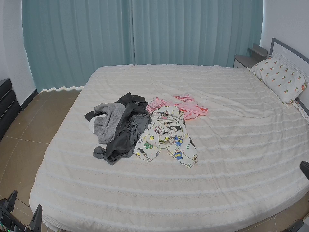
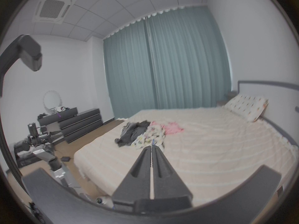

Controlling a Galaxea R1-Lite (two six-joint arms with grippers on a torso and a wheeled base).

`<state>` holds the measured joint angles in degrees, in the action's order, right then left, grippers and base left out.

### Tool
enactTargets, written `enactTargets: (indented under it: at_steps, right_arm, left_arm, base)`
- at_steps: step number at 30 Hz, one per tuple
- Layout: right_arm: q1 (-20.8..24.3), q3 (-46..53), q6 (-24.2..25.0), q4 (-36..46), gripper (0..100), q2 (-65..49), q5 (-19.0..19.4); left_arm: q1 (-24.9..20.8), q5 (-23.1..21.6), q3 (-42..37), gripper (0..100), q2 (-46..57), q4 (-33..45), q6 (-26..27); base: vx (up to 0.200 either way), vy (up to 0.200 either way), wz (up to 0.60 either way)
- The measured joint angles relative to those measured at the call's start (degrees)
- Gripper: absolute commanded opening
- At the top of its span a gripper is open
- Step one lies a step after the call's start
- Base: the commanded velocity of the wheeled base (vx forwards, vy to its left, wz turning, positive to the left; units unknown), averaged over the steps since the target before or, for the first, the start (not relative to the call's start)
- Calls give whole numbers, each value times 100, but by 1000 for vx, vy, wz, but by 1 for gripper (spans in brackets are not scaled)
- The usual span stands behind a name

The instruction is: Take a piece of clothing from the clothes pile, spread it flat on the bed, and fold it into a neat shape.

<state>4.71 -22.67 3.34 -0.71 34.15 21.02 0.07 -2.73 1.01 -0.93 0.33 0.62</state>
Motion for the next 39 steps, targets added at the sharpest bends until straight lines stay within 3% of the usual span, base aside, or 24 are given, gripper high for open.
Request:
enactTargets:
  at_steps: [4,10,25,33,39]
  right_arm:
    - [282,-80,322,-440,0,1047,173]
    - [808,-380,1278,-1374,0,2754,257]
    - [1692,-2421,3821,-2721,0,6982,-380]
    - [1762,-3608,4359,-3115,0,8572,-1040]
    - [1757,-3890,4392,-3145,0,9075,-1185]
  left_arm:
    - [0,0,0,100,0,0,0]
    - [0,0,0,100,0,0,0]
    - [0,0,0,100,0,0,2]
    - [0,0,0,100,0,0,0]
    - [0,0,0,100,0,2,-7]
  base:
    - [0,0,0]
    - [0,0,0]
    - [0,13,0]
    - [0,200,0]
    - [0,100,0]
